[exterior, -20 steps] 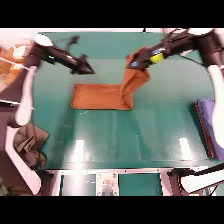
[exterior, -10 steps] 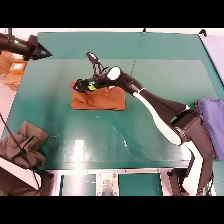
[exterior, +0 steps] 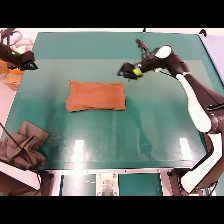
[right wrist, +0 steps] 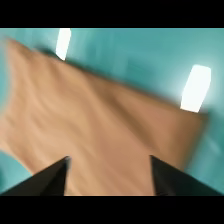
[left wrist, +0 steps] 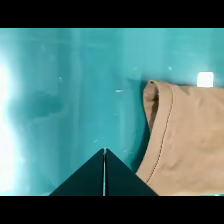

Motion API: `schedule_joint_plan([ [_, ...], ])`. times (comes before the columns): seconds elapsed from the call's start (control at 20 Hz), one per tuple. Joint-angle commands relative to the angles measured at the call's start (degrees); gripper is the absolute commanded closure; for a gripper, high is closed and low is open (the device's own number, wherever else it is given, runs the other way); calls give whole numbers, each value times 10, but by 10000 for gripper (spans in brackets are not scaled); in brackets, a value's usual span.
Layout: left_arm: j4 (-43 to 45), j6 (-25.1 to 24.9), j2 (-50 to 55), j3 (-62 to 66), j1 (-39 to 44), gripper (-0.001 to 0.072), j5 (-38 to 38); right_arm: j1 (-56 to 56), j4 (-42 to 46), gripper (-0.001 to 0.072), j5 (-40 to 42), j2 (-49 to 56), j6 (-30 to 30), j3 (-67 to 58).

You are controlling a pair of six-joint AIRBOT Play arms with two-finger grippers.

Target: Fold the shirts.

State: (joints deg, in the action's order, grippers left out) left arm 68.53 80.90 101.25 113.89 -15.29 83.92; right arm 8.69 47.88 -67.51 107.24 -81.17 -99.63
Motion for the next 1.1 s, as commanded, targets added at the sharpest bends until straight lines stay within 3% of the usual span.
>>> schedule_joint_plan([
  [0.0,63,7,-9,-13,11,684,1,-54,-19,99,-11,-13,-5,120],
  [0.15,65,7,-9,-13,21,683,7,-24,-139,100,43,11,56,184],
  [0.35,75,7,-9,-13,51,683,7,24,-190,107,67,61,64,170],
  [0.4,79,7,-9,-13,57,683,6,31,-206,192,66,67,69,159],
  [0.45,81,7,-9,-13,62,683,8,33,-209,429,66,67,69,145],
  [0.5,80,7,-9,-13,64,683,13,32,-209,606,55,67,69,123],
  [0.55,80,7,-9,-13,64,683,20,26,-208,696,38,65,68,97],
  [0.8,77,17,-9,-13,64,683,37,-56,-193,696,-6,-28,50,7],
  [1.05,73,18,-9,-13,64,683,49,-247,-147,695,-75,-174,11,5],
])
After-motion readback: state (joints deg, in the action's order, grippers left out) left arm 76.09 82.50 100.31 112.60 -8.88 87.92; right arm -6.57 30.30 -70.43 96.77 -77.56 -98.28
